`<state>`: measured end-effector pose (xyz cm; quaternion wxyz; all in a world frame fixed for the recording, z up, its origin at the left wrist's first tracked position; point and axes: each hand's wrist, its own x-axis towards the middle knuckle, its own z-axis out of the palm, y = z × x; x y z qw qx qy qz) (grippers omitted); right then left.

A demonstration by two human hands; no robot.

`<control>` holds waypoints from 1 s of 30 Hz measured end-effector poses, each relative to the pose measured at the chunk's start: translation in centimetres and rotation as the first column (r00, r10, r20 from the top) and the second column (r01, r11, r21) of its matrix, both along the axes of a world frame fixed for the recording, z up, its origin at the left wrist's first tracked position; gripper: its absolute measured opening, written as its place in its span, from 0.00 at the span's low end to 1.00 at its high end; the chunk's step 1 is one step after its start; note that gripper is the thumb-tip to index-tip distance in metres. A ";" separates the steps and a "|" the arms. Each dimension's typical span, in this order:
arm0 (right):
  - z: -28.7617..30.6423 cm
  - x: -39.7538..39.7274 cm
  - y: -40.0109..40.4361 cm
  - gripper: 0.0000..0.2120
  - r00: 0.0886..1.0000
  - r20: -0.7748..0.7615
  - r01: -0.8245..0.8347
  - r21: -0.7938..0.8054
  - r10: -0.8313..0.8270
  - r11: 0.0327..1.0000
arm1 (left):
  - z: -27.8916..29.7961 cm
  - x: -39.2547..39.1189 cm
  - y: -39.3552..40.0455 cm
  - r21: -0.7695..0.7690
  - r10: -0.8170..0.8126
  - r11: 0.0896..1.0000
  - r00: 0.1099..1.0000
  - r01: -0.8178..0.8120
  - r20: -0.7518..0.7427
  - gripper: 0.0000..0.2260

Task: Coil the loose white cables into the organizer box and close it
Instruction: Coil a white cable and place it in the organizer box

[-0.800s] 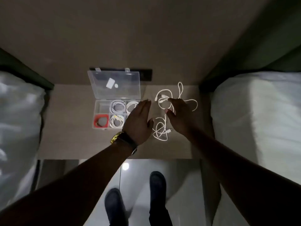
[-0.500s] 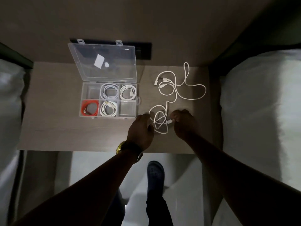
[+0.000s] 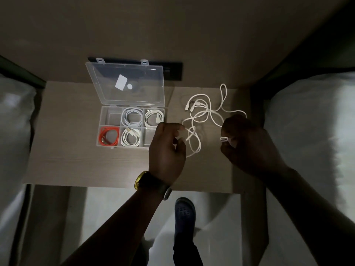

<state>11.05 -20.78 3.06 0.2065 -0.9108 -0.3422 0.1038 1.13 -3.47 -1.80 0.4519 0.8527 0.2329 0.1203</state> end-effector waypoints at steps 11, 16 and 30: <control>3.1 -1.6 1.9 0.17 0.945 -0.253 -0.069 0.473 0.210 0.879 | 7.4 0.8 -0.9 -0.966 -0.342 -0.009 0.908 -0.260 -0.241 0.10; 1.7 -1.9 0.5 0.15 0.733 -0.585 -0.050 0.462 0.347 0.885 | 8.6 -1.1 -0.3 -0.957 -0.416 -0.246 0.909 -0.156 -0.041 0.09; 1.5 -8.5 0.3 0.10 0.790 -0.419 -0.382 0.233 0.447 0.894 | 9.0 -0.9 6.3 -0.802 0.183 0.592 0.956 0.078 0.228 0.12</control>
